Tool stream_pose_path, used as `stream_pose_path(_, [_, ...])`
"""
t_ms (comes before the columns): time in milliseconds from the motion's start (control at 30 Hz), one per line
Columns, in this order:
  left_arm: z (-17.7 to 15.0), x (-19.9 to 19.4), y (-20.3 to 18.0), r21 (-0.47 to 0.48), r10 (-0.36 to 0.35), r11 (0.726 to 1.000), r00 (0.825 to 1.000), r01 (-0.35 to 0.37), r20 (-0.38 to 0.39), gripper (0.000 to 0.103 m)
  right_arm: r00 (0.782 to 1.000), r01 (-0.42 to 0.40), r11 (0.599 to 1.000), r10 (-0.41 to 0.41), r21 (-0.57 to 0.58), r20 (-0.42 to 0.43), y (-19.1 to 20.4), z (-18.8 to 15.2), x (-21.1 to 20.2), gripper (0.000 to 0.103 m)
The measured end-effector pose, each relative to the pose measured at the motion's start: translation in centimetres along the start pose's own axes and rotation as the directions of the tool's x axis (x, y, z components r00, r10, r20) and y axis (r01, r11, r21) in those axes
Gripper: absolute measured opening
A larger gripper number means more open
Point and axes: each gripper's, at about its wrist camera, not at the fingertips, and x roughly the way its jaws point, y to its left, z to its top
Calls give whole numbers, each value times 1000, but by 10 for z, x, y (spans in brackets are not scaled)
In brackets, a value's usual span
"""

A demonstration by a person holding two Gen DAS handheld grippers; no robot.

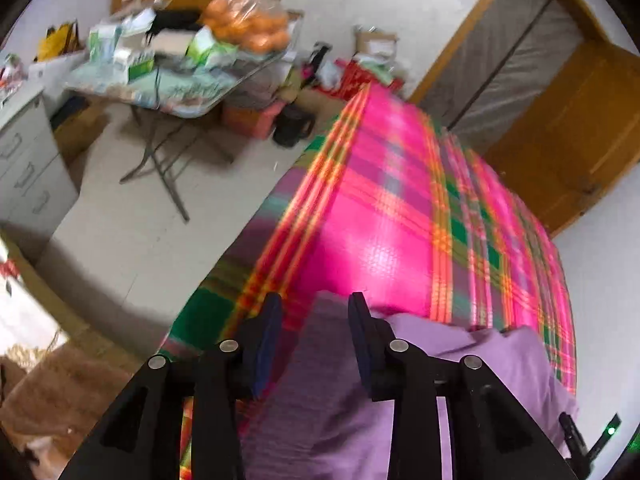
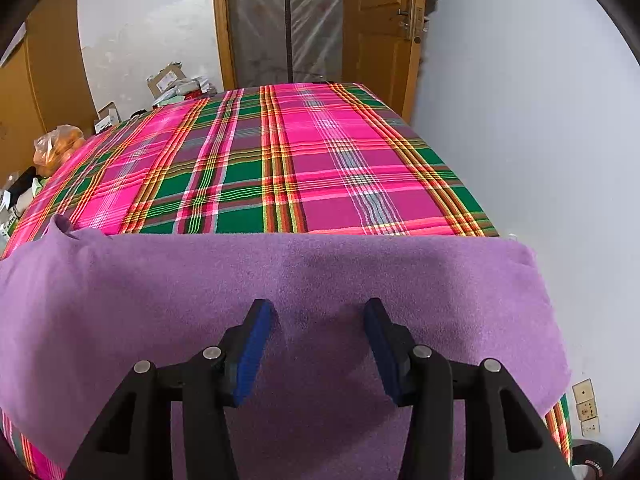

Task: Fold clothes

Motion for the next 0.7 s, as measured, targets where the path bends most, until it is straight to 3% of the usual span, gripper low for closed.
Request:
stream_pose_path(67, [3, 9, 11, -56, -64, 997, 997, 61, -42, 35, 1000, 3, 1000, -3, -1, -1, 0, 0, 0, 50])
stream_pose_path(200, [2, 20, 24, -153, -211, 969, 971, 194, -110, 36, 1000, 13, 1000, -13, 1, -2, 2, 1, 0, 50])
stream_pose_path(433, [-6, 20, 31, -203, -329, 933, 935, 298, -136, 36, 1000, 26, 1000, -26, 10, -3, 2, 2, 0, 51])
stream_pose_path(533, [-10, 13, 34, -249, -398, 898, 910, 362, -114, 36, 999, 34, 999, -34, 13, -3, 4, 1, 1, 51])
stream_pose_path(700, [-23, 7, 23, -231, -438, 886, 889, 402, -135, 35, 999, 46, 999, -46, 21, -5, 6, 2, 2, 51])
